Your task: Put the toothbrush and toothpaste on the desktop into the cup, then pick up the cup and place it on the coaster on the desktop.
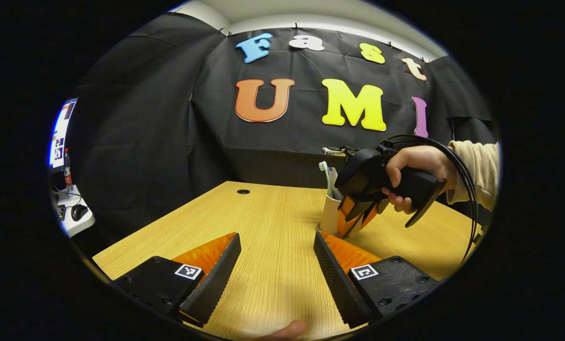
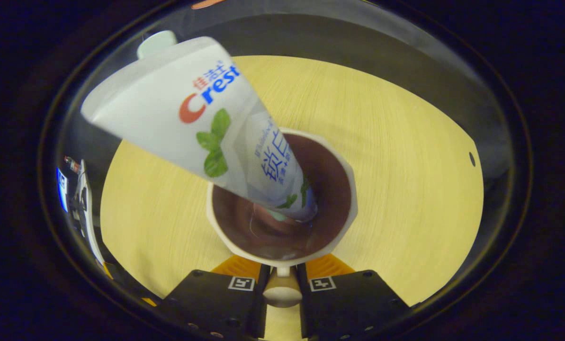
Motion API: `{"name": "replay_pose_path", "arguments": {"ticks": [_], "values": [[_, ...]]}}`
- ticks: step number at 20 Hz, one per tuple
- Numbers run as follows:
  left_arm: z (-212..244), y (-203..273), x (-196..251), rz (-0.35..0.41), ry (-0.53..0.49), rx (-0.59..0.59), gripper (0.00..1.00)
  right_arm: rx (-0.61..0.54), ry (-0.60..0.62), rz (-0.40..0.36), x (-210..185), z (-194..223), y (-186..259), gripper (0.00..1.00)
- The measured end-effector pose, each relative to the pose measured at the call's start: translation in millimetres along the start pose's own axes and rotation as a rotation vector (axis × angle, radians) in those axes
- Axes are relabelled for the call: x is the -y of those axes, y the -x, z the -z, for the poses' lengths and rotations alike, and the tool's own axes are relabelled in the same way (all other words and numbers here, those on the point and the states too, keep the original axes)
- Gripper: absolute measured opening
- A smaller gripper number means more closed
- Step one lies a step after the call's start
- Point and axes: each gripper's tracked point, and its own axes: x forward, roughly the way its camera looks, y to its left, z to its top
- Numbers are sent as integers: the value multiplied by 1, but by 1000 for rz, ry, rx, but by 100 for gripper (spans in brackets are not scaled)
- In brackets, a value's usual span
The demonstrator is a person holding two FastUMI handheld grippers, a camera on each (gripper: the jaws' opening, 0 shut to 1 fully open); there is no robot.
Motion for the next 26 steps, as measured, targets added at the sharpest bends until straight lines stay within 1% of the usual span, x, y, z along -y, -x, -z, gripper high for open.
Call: {"name": "replay_pose_path", "arguments": {"ticks": [3,5,6,7,8,9,10,11,12,15,16,20,22,24,25,26], "values": [[0,1,3,-9,-11,-8,98,27,7,-27,0,3,10,29],[-2,3,8,-11,-26,-8,98,60,25,-30,-3,4,22,42],[-3,4,11,-11,-33,-6,98,79,30,-39,-6,6,29,51],[-4,6,13,-6,-37,-6,98,96,34,-59,-9,8,37,57],[-8,10,19,7,-30,1,98,117,42,-81,-12,13,44,70],[-11,13,26,30,-15,12,98,139,48,-93,-12,16,48,70],[-13,16,32,45,0,14,98,165,55,-106,-13,20,56,77],[-12,19,38,52,7,12,98,192,62,-116,-13,26,62,79],[-10,21,42,53,4,8,98,222,67,-122,-10,36,72,84],[-12,33,53,52,-23,6,98,323,63,-131,5,60,98,93],[-14,38,59,60,-24,7,98,365,57,-137,13,70,111,98],[-27,57,77,71,-43,32,98,533,-1,-128,42,113,162,97],[-35,64,87,79,-35,49,98,628,-17,-96,61,134,182,96],[-44,72,96,88,-25,64,98,724,-33,-41,81,156,202,96],[-47,77,101,91,-24,71,98,766,-46,-29,86,167,210,97],[-52,81,108,100,-26,80,100,801,-67,-26,90,180,217,96]]}}
